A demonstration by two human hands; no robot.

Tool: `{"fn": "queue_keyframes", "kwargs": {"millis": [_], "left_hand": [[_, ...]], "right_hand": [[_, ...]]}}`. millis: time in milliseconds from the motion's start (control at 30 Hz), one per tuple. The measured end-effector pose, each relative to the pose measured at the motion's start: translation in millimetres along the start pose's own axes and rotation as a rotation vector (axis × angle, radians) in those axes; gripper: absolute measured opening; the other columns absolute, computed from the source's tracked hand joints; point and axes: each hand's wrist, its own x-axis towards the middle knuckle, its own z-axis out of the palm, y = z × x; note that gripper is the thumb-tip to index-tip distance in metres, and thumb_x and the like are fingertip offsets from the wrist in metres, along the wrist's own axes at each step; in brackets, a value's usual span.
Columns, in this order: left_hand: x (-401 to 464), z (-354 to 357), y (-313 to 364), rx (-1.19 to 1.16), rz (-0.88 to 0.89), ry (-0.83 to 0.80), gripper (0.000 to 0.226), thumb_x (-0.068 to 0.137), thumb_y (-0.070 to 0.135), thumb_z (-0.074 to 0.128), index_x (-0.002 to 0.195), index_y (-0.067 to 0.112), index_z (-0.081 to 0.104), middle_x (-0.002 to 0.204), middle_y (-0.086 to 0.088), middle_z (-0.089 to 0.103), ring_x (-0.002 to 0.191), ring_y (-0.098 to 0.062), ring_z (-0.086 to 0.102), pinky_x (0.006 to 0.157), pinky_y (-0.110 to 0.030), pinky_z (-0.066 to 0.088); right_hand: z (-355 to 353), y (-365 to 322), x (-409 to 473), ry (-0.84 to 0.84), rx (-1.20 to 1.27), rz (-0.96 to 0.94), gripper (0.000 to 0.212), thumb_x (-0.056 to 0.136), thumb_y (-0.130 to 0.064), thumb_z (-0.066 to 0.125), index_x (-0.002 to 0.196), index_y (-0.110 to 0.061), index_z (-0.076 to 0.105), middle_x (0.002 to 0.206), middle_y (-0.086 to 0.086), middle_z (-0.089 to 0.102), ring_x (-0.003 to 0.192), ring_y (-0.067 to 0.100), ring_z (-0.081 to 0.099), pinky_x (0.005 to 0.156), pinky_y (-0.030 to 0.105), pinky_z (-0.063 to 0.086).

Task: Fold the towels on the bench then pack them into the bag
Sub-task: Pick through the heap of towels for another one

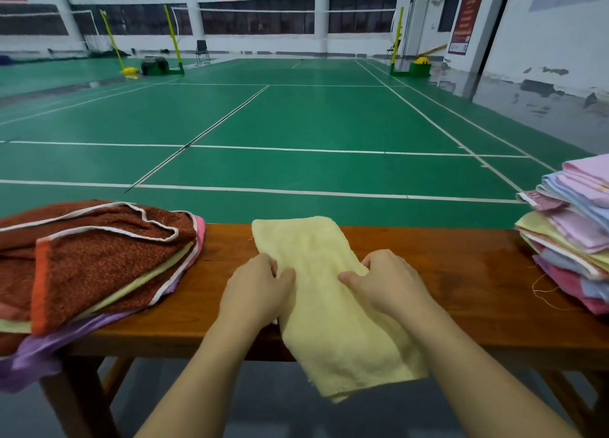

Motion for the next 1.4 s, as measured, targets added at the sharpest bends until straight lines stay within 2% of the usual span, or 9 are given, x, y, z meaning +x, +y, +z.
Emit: {"fn": "queue_keyframes", "kwargs": {"millis": [167,267,400,533,633,833,967,1167,1400], "left_hand": [[1.0,0.1,6.0,-0.451,0.030,0.159,0.020,0.098,0.042,0.061,0.101,0.024,0.054,0.092,0.006,0.063,0.080,-0.009,0.059,0.060,-0.022,0.041],[3.0,-0.8,4.5,-0.629,0.052,0.267,0.029,0.093,0.047,0.067,0.112,0.034,0.050,0.105,0.012,0.067,0.105,-0.014,0.063,0.084,-0.034,0.053],[0.6,-5.0,7.1,-0.627,0.175,0.411,0.034,0.093,0.047,0.068,0.118,0.047,0.045,0.103,0.018,0.066,0.120,-0.013,0.058,0.113,-0.054,0.034],[-3.1,-13.6,14.3,-0.792,0.354,0.363,0.041,0.094,0.034,0.069,0.128,0.047,0.052,0.119,0.016,0.063,0.114,0.000,0.060,0.102,-0.039,0.053],[-6.5,-23.5,17.8,-0.871,0.529,0.312,0.044,0.094,0.028,0.066,0.134,0.045,0.054,0.123,0.006,0.066,0.113,-0.012,0.065,0.095,-0.037,0.057],[-9.0,-28.3,30.3,-0.872,0.724,0.328,0.063,0.102,0.012,0.053,0.147,0.051,0.035,0.141,0.000,0.054,0.096,-0.010,0.065,0.082,-0.027,0.057],[-5.2,-31.1,42.7,-0.891,0.752,0.303,0.067,0.105,0.004,0.047,0.151,0.045,0.020,0.122,0.007,0.060,0.080,-0.006,0.059,0.076,-0.027,0.056],[3.0,-26.6,49.2,-0.859,0.698,0.340,0.058,0.106,0.014,0.050,0.154,0.039,0.029,0.156,0.002,0.041,0.139,-0.020,0.047,0.114,-0.049,0.041],[-0.4,-35.3,55.4,-1.056,0.587,0.413,0.035,0.093,0.015,0.071,0.125,0.025,0.065,0.098,-0.014,0.073,0.090,-0.012,0.069,0.084,-0.026,0.056]], "right_hand": [[-4.8,3.1,0.7,0.149,0.250,-0.077,0.037,0.097,-0.055,0.056,0.110,-0.021,0.058,0.104,-0.006,0.063,0.094,0.017,0.059,0.073,0.035,0.047],[-3.4,4.0,1.2,0.236,0.582,-0.093,0.035,0.090,-0.052,0.069,0.110,-0.027,0.055,0.111,-0.008,0.064,0.101,0.015,0.061,0.082,0.036,0.052],[-7.2,2.6,-7.1,0.279,1.021,-0.163,0.045,0.081,-0.036,0.083,0.115,-0.033,0.054,0.101,0.001,0.075,0.087,0.020,0.073,0.076,0.043,0.062],[-18.5,1.1,-16.4,0.376,1.182,-0.298,0.029,0.081,-0.031,0.083,0.107,-0.028,0.069,0.103,0.003,0.077,0.091,0.024,0.074,0.080,0.051,0.061],[-27.9,1.2,-23.9,0.490,1.227,-0.368,0.023,0.079,-0.032,0.080,0.100,-0.025,0.076,0.128,-0.005,0.070,0.104,0.014,0.073,0.085,0.041,0.062],[-46.7,-2.0,-43.2,0.703,1.090,-0.578,0.031,0.087,-0.031,0.072,0.118,-0.030,0.067,0.113,-0.021,0.071,0.103,0.009,0.070,0.086,0.043,0.060],[-51.6,-1.7,-45.0,0.647,1.045,-0.695,0.049,0.093,-0.020,0.071,0.136,-0.035,0.052,0.129,-0.015,0.060,0.114,0.017,0.064,0.092,0.041,0.058],[-46.0,-4.5,-46.5,0.696,0.892,-0.792,0.058,0.092,-0.011,0.069,0.141,-0.031,0.044,0.139,-0.025,0.050,0.133,0.010,0.051,0.110,0.043,0.046],[-39.5,9.4,-30.9,0.765,0.773,-0.788,0.060,0.092,-0.011,0.071,0.141,-0.030,0.042,0.133,-0.035,0.044,0.129,0.001,0.049,0.109,0.035,0.046]]}}
